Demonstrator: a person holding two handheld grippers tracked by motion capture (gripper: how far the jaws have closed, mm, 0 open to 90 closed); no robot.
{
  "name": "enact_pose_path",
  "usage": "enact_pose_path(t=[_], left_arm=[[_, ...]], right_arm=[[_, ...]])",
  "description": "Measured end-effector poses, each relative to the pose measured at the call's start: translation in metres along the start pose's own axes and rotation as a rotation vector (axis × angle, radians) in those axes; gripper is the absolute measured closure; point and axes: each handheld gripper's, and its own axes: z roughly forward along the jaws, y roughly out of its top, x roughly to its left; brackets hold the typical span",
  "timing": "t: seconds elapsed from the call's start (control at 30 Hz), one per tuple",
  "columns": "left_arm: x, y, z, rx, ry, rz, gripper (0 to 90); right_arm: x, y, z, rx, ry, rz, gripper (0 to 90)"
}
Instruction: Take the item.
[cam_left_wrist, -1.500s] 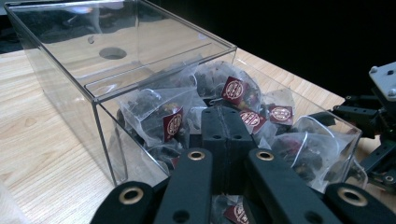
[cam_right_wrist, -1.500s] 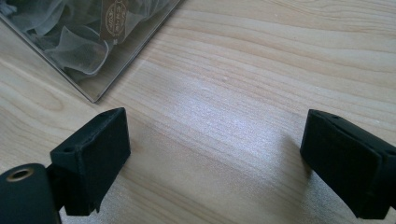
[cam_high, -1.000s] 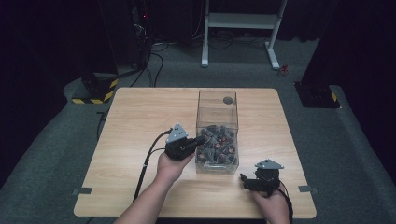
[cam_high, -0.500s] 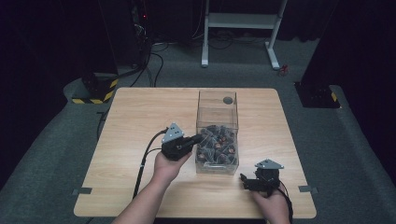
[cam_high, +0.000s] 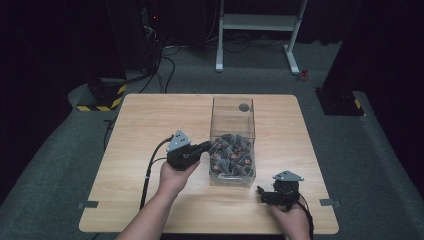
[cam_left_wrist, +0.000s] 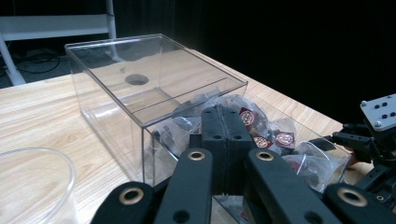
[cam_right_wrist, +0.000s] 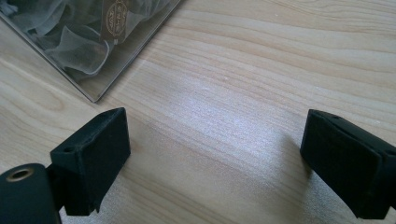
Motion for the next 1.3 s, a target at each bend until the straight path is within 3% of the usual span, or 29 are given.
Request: enact_pose_path(t=[1.3], left_arm=[[0.042,0.007,-0.037,-0.015,0.111,-0.033,90.0]], right_arm=[[0.000,0.000,0.000,-0.001,0.000,-0.002,8.1]])
